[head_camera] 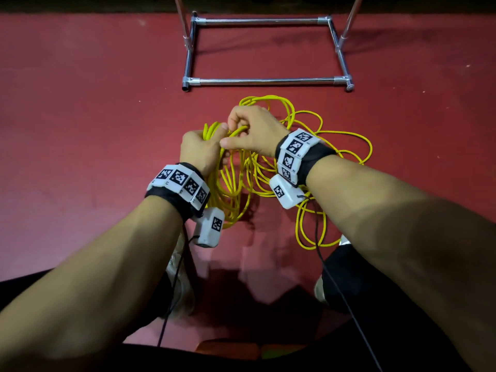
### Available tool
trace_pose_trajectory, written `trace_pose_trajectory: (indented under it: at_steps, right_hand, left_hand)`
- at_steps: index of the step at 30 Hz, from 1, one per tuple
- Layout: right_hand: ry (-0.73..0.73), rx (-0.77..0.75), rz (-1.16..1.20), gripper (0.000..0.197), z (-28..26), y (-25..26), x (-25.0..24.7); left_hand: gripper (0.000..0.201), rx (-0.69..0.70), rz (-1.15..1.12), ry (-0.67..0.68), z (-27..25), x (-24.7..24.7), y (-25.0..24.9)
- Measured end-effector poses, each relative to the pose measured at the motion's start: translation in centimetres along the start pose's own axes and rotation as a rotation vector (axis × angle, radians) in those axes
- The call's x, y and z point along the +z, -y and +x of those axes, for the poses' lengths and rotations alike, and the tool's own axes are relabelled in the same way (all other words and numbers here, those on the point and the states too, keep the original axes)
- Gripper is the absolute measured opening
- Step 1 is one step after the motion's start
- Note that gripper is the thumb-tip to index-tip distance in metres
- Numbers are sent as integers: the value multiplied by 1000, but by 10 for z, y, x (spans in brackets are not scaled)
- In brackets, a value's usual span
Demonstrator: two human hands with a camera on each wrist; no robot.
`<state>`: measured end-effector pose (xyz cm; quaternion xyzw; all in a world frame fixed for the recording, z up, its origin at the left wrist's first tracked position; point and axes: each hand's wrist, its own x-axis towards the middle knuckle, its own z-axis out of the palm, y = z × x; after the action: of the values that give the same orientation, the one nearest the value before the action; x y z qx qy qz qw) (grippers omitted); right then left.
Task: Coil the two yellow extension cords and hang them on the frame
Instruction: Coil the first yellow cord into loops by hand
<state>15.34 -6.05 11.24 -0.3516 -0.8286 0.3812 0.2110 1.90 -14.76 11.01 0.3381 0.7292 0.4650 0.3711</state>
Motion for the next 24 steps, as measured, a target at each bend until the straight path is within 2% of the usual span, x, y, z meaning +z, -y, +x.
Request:
trace_pose_trajectory:
  at_steps: [3, 7, 11, 14, 17, 20, 24]
  right_hand:
    - [-17, -10, -10, 50, -1, 2, 5]
    - [-25, 23, -34, 56, -6, -3, 2]
    - [-31, 172, -212, 59, -13, -27, -3]
    - [-56, 257, -200, 67, -20, -50, -10]
    - [-110, 258, -154, 52, -20, -53, -12]
    - [-104, 169, -168, 39, -15, -40, -9]
    - [-75, 90, -251, 27, -12, -25, 1]
  left_hand:
    - [46, -24, 25, -17, 1, -1, 3]
    - [51, 13, 59, -56, 0, 0, 5]
    - [44, 7, 76, -114, -1, -1, 6]
    - [45, 10, 101, -122, 1, -2, 9]
    - [42, -6, 112, -41, -4, 5, 8]
    - [40, -34, 104, 42, -13, 15, 6]
    - [45, -94, 58, 54, -23, 24, 7]
